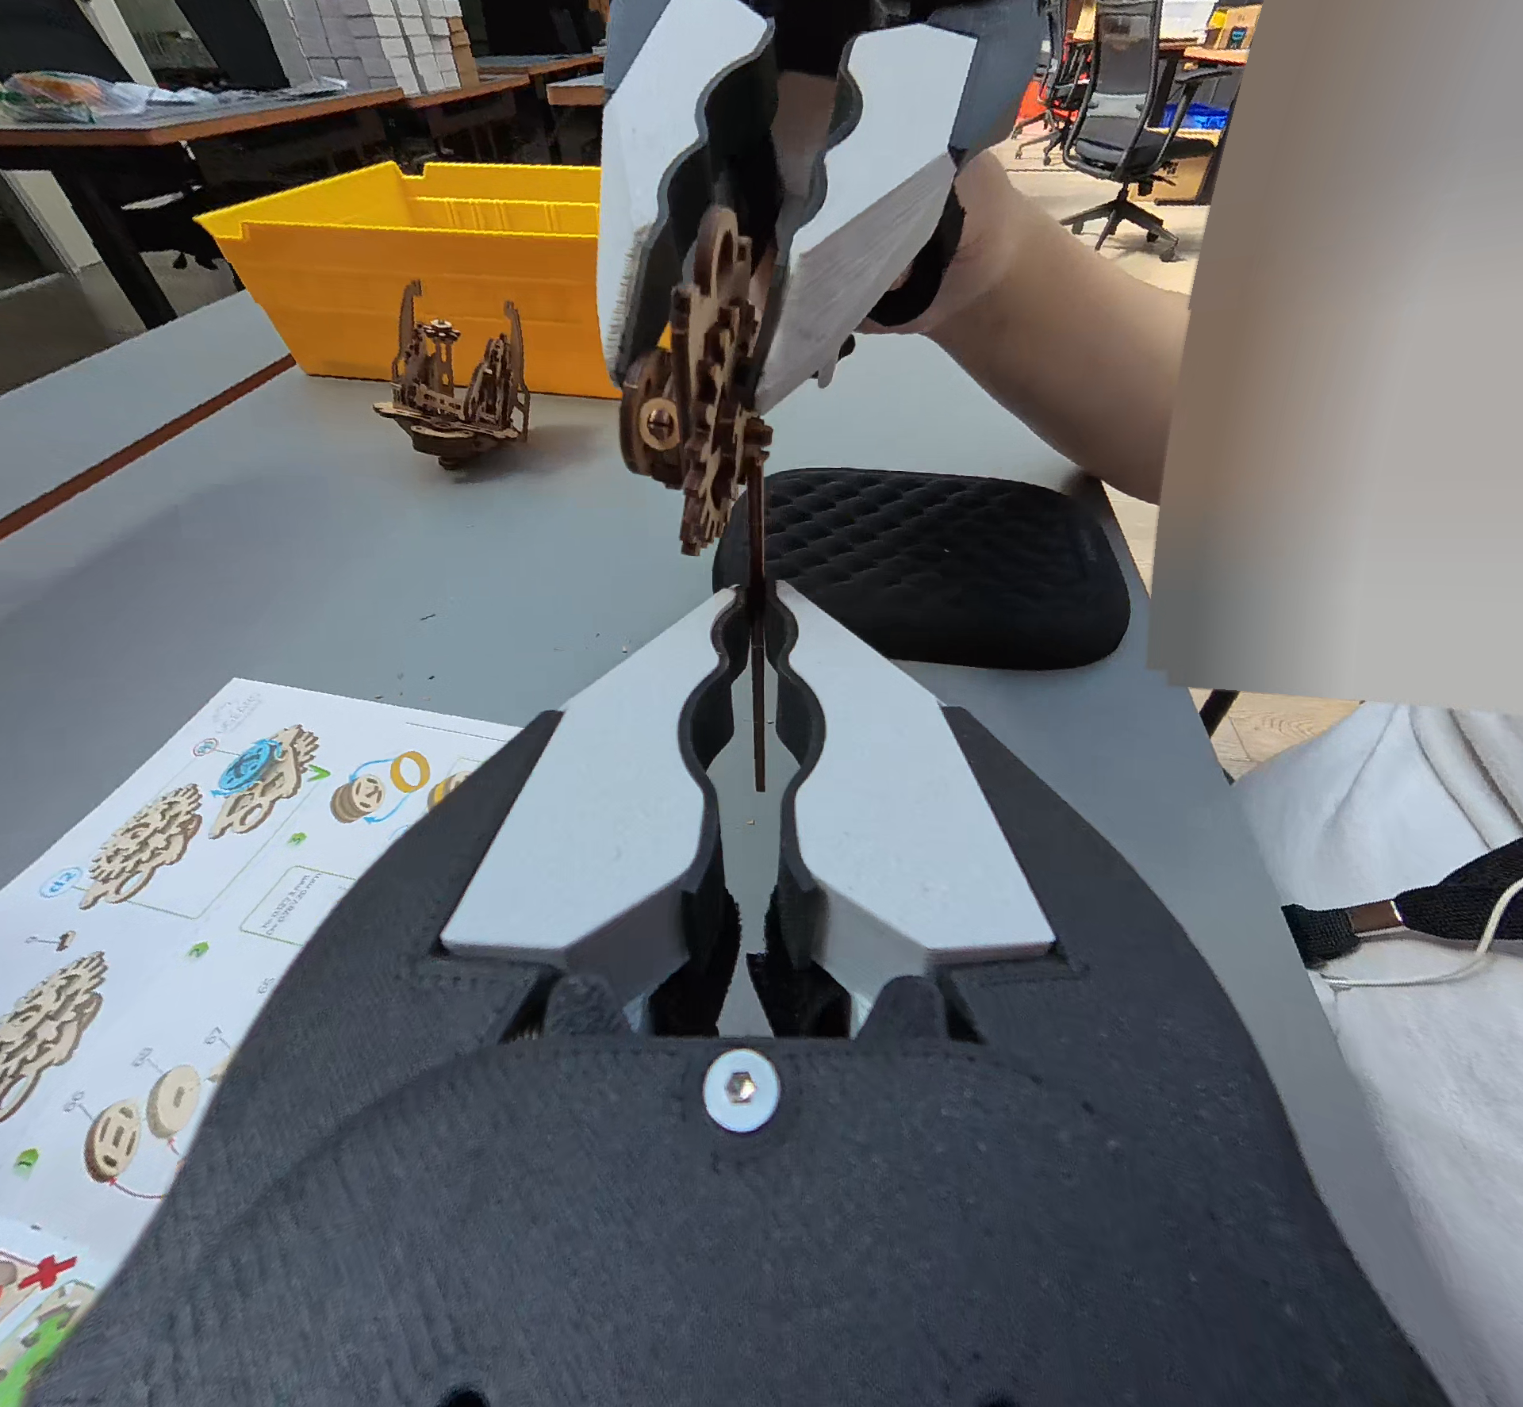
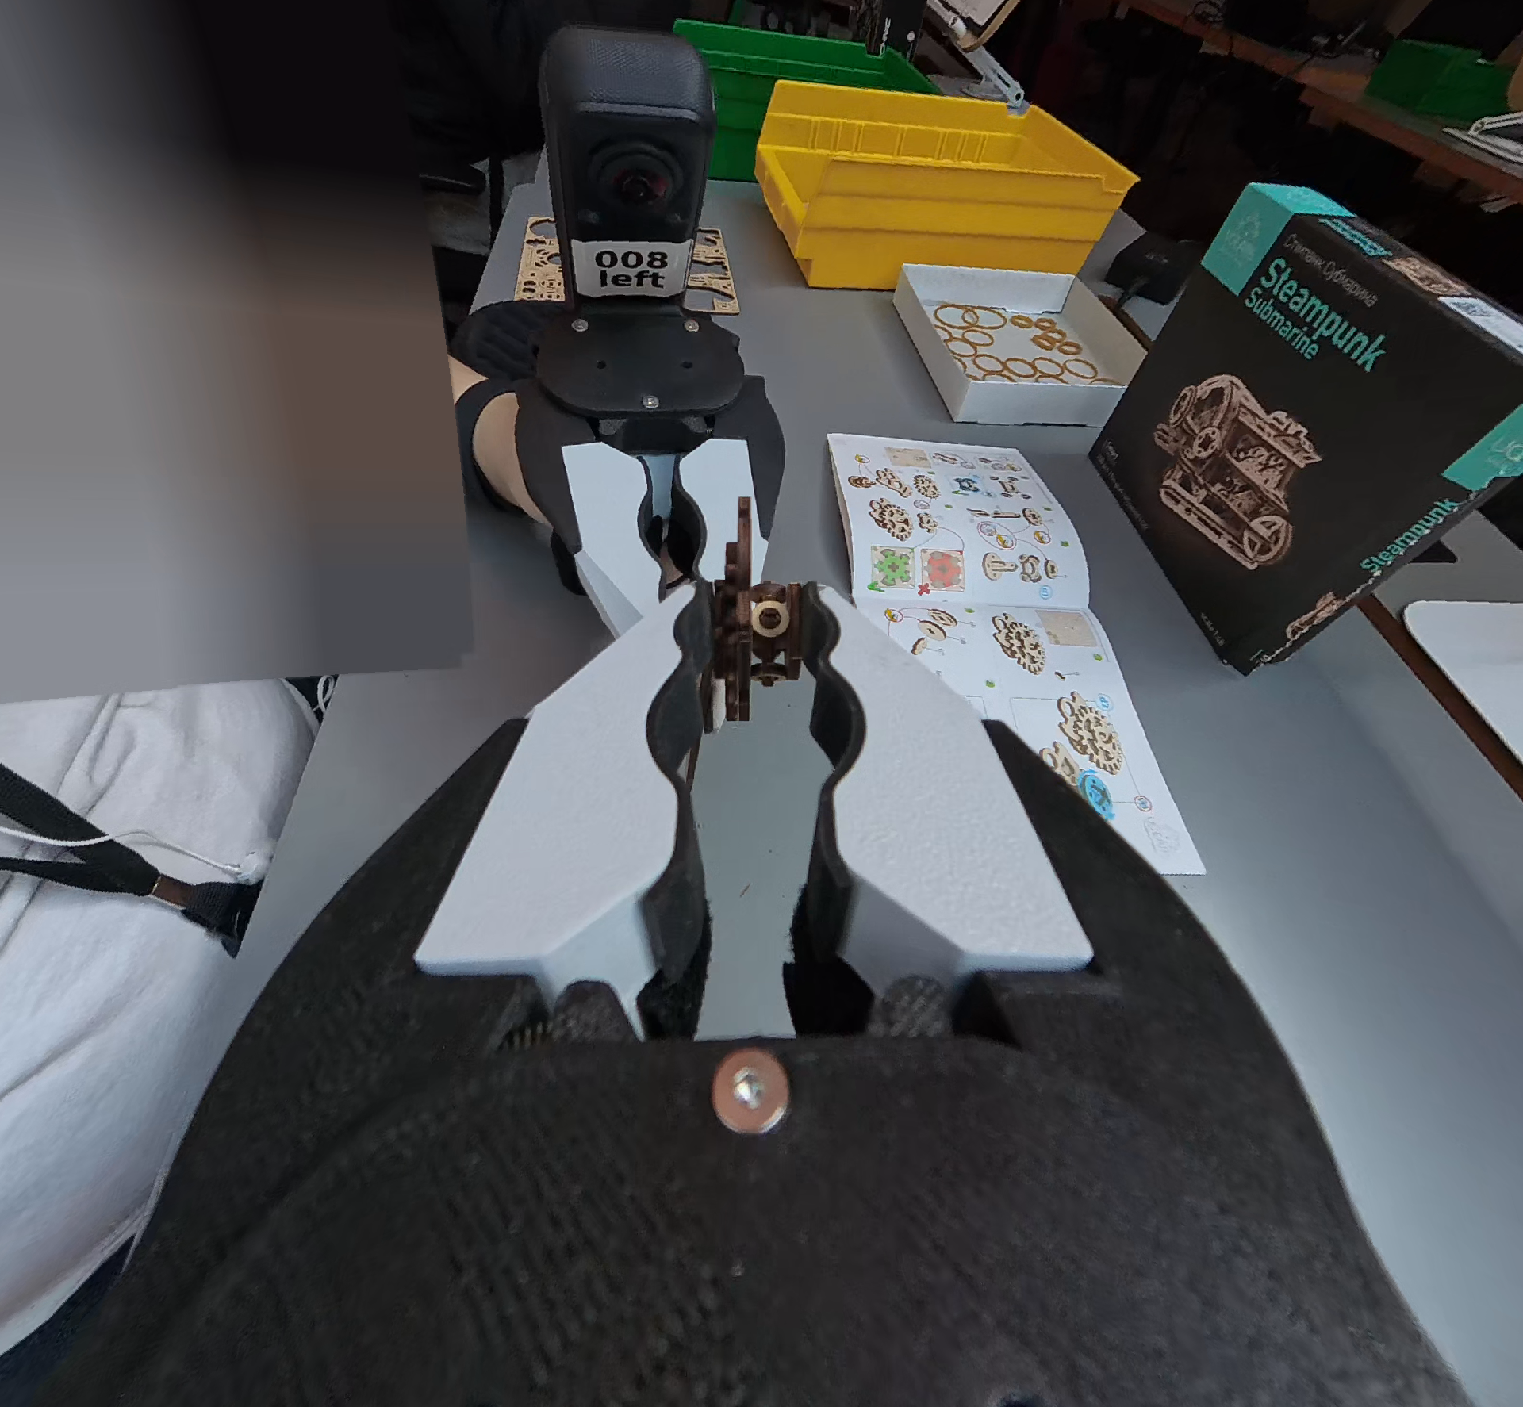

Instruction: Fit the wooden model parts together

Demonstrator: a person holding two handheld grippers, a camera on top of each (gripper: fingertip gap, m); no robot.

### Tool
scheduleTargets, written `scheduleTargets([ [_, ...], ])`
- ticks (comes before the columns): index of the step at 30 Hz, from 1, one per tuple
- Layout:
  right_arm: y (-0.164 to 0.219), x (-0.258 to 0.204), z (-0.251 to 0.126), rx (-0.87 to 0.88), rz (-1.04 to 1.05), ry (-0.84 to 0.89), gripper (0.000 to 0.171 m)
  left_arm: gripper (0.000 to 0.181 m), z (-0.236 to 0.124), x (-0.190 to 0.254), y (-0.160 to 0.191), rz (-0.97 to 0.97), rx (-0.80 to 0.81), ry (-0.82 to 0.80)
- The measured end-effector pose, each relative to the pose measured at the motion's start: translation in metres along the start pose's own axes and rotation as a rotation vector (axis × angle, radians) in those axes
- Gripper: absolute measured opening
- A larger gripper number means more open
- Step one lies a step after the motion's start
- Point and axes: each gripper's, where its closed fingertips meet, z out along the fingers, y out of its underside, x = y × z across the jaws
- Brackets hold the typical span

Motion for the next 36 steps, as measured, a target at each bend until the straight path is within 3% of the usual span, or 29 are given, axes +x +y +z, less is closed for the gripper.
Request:
scheduleTargets([
  [4,0.03,0.002,0.009,-0.059,0.048,-0.014,0.02,0.0,0.007,-0.003,0.028,-0.024,-0.089,0.003],
  [16,0.02,0.005,0.005,0.065,0.145,-0.021,0.02,0.0,0.004,0.002,0.016,-0.13,0.004,0.055],
  [26,0.022,0.013,0.007,0.133,0.498,-0.155,0.02,0.0,-0.001,0.006,0.01,-0.32,0.039,0.148],
  [32,0.028,0.015,0.011,0.107,0.519,-0.151,0.02,0.0,-0.001,0.004,0.016,-0.394,0.019,0.166],
  [36,0.022,0.011,0.011,0.091,0.371,-0.127,0.02,0.0,-0.002,0.002,0.014,-0.281,0.034,0.131],
])
